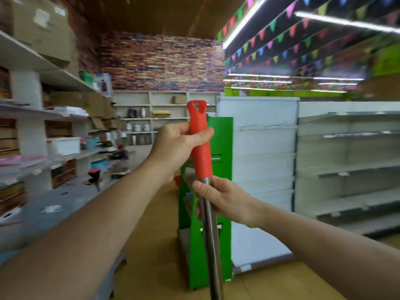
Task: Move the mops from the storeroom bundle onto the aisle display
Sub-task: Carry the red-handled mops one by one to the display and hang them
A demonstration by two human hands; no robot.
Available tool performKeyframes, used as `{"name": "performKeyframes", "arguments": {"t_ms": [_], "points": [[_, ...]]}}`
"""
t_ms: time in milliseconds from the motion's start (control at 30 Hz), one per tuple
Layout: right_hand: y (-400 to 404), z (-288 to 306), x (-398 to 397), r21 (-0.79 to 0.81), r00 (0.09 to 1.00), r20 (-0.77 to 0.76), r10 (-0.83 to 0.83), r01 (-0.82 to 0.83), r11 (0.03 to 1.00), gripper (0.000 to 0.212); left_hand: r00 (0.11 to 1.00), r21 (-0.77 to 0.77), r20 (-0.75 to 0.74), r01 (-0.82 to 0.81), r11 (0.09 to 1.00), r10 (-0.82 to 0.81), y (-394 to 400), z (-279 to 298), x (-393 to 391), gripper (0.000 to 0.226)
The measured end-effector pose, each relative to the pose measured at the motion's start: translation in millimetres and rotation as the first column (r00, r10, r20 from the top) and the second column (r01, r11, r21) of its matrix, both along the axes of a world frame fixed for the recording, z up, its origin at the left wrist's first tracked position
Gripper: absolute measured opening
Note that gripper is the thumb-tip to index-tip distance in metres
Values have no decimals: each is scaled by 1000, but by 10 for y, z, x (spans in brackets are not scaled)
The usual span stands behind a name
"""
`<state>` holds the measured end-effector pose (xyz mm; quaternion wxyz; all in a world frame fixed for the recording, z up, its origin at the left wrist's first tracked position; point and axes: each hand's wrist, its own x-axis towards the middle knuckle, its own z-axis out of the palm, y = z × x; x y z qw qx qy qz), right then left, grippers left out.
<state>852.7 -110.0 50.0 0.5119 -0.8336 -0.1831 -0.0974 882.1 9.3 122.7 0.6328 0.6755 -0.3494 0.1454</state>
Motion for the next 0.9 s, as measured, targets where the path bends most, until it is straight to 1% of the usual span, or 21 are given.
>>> {"name": "performKeyframes", "arguments": {"t_ms": [100, 200, 267, 367, 500, 600, 700, 767, 900], "points": [[-233, 20, -314, 8, 982, 41, -184, 184, 983, 27, 987, -23, -5, 163, 986, -163, -344, 13, -165, 8], [-511, 63, -639, -22, 923, 94, -372, 376, 926, 29, 957, -33, 11, 291, 956, -291, -719, 61, -372, 10], [-691, 105, -892, -15, 889, 82, -451, 454, 891, 29, 934, -21, 31, 356, 934, -356, -966, 94, -519, 8], [-919, 150, -1310, 35, 849, 53, -525, 524, 851, 25, 895, -6, 46, 444, 896, -443, -1326, 132, -793, 3], [-1234, 151, -1877, 73, 758, 69, -648, 644, 761, 25, 842, 26, 63, 536, 844, -536, -1787, 157, -1290, 12], [-1535, 124, -2336, 84, 689, 99, -718, 714, 696, 25, 789, 36, 74, 609, 792, -610, -2150, 155, -1723, 5], [-1840, 129, -2809, 85, 639, 116, -760, 756, 649, 26, 738, 23, 68, 672, 740, -672, -2538, 162, -2164, 9], [-2050, 131, -3109, 80, 587, 128, -799, 797, 599, 26, 706, 13, 60, 706, 708, -706, -2797, 172, -2459, 12], [-2437, 115, -3677, 81, 476, 165, -864, 866, 493, 29, 617, -13, 41, 787, 617, -786, -3274, 170, -3027, 10]]}}
